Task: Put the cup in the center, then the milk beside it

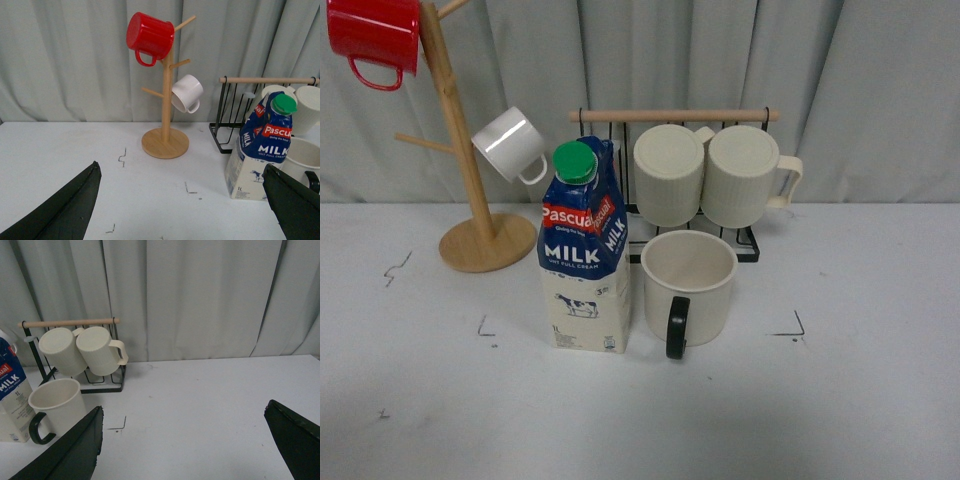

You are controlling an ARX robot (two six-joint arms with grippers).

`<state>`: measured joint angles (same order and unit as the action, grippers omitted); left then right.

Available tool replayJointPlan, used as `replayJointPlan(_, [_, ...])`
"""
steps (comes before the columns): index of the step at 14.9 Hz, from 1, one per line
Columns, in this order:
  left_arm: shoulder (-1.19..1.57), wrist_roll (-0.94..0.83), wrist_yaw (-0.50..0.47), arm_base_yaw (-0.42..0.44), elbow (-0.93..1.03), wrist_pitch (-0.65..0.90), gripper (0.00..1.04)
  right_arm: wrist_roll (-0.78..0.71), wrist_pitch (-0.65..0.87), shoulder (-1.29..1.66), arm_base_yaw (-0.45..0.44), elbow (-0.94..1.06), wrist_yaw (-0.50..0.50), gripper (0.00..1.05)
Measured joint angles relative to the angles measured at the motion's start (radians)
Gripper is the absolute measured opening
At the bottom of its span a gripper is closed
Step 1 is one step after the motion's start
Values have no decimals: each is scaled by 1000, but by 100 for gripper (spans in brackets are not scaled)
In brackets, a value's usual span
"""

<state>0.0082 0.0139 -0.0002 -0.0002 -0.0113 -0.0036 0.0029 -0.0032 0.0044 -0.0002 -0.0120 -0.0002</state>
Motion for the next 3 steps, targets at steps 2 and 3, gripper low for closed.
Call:
replayJointPlan(2, [0,0,0,0,0,0,98,0,0,0,0,0,0,98])
replayJointPlan(3, [0,0,0,0,0,0,98,0,0,0,0,0,0,98])
